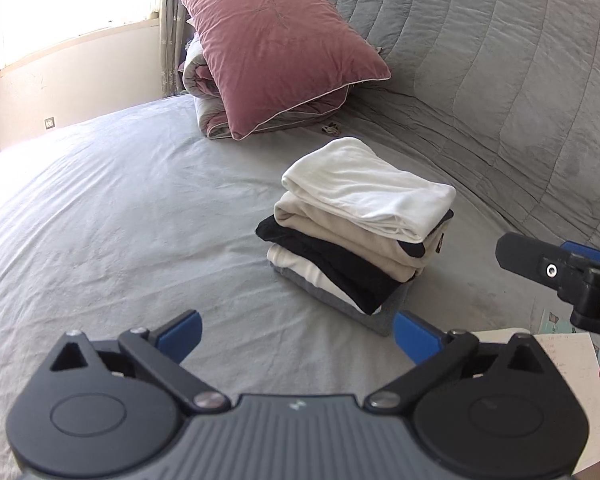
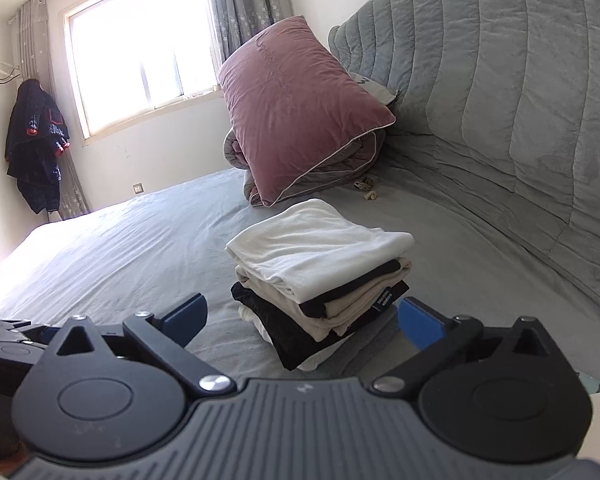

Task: Fold clothes

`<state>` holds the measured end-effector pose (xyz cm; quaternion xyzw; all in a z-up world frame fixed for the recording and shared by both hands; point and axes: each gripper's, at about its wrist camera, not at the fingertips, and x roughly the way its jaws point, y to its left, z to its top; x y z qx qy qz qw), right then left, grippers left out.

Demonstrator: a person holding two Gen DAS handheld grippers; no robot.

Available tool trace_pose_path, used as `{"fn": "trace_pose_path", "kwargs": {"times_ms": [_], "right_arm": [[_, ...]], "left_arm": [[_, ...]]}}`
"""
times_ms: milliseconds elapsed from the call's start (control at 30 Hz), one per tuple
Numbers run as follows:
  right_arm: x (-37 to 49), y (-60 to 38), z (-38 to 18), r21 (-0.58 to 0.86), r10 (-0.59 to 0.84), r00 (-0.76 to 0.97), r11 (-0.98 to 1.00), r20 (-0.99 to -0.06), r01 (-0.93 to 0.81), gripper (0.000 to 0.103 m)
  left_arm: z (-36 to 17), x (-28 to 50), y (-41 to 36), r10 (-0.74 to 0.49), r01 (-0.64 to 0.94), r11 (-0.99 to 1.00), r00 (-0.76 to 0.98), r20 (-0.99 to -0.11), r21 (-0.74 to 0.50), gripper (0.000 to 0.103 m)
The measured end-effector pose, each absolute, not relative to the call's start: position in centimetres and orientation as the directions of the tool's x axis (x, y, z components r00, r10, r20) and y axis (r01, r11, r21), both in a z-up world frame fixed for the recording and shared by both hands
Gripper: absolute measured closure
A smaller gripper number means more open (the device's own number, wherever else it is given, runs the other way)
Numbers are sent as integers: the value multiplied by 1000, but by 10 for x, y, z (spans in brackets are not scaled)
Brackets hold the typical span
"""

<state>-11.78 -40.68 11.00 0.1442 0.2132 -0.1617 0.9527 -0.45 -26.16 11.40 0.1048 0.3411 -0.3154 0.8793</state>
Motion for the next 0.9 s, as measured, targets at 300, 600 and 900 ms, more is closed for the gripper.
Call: {"fn": "trace_pose_path", "kwargs": {"times_ms": [300, 600, 900], "right_arm": [[-145, -377, 120, 178, -245, 821, 907, -516, 383, 0], [-168, -352, 129, 168, -245, 798, 904, -550, 393, 0], [-171, -337, 135, 157, -244, 798, 909, -550, 386, 0]], "left_arm": [[116, -36, -235, -414, 576, 817, 548, -727, -31, 1], [128, -60, -212, -395, 563, 826, 577, -715, -1, 1], [136, -66, -196, -384, 545, 839, 596, -705, 3, 1]]}}
